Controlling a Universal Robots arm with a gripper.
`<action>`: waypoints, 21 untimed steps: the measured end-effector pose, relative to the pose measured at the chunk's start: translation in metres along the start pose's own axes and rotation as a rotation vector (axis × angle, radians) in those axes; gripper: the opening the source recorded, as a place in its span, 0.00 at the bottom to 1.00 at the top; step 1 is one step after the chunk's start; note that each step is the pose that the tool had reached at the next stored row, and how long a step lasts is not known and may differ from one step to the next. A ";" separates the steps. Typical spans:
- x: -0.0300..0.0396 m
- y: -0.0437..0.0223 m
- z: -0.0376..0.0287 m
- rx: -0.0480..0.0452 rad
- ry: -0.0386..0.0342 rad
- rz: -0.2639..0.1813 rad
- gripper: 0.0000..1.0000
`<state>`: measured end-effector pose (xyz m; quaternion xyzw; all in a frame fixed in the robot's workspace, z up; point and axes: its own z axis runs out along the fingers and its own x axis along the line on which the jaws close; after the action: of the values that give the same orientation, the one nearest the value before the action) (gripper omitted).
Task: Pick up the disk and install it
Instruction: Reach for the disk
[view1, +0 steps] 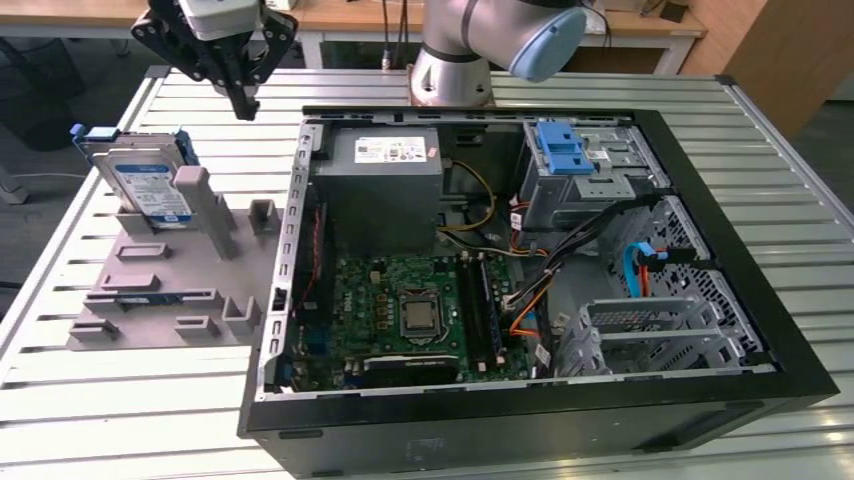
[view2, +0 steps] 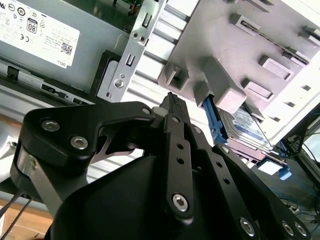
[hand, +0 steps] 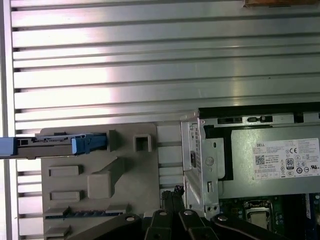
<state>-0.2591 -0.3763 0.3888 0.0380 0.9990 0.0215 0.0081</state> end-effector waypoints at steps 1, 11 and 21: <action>0.0019 0.0001 0.0001 0.0000 0.0007 0.000 0.11; 0.0189 0.0037 0.0012 0.0004 0.0048 0.000 0.11; 0.0213 0.0037 0.0015 0.0005 0.0050 0.000 0.11</action>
<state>-0.2800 -0.3709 0.3872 0.0380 0.9990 0.0213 0.0056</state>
